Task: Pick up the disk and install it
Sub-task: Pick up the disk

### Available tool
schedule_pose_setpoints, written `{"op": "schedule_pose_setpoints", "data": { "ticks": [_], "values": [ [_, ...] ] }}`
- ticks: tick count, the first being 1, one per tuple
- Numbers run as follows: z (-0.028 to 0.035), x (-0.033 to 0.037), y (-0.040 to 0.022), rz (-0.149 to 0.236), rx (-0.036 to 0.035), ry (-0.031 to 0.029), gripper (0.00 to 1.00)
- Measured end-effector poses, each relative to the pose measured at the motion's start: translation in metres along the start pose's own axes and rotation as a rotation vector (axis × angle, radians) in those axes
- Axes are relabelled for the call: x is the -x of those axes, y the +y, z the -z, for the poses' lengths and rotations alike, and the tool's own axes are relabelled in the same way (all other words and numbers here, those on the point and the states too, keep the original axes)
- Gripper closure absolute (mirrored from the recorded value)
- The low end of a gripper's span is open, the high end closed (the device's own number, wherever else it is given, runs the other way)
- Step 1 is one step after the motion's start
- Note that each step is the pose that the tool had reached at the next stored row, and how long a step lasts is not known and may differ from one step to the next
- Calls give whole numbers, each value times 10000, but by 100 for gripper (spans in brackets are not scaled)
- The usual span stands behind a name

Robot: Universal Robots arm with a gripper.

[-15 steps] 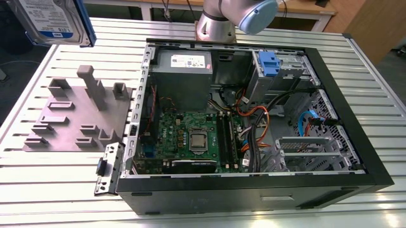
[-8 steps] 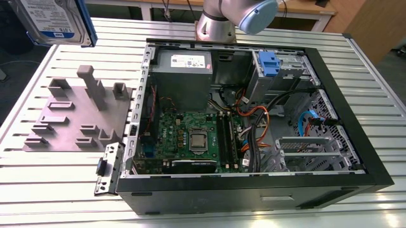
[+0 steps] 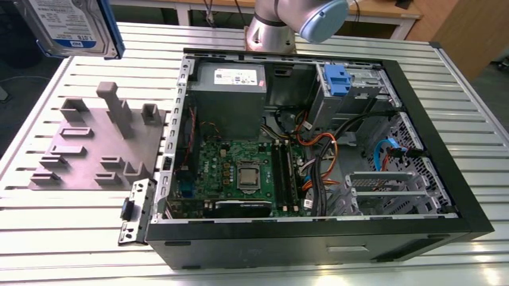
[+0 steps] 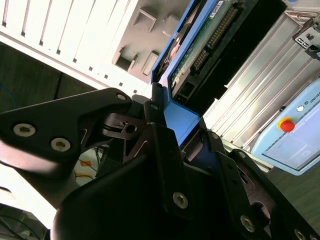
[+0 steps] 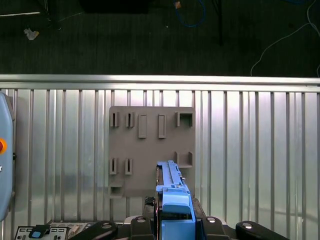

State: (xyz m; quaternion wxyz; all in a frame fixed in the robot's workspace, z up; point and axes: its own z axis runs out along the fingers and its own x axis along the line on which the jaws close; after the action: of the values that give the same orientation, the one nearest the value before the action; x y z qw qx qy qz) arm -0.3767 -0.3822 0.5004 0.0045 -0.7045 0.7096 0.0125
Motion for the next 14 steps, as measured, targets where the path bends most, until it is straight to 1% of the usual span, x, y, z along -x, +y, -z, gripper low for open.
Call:
{"op": "schedule_pose_setpoints", "data": {
  "ticks": [1,14],
  "values": [
    [0,0,-20,0,0,0,64],
    [1,0,-62,0,0,0,64]
  ]
}}
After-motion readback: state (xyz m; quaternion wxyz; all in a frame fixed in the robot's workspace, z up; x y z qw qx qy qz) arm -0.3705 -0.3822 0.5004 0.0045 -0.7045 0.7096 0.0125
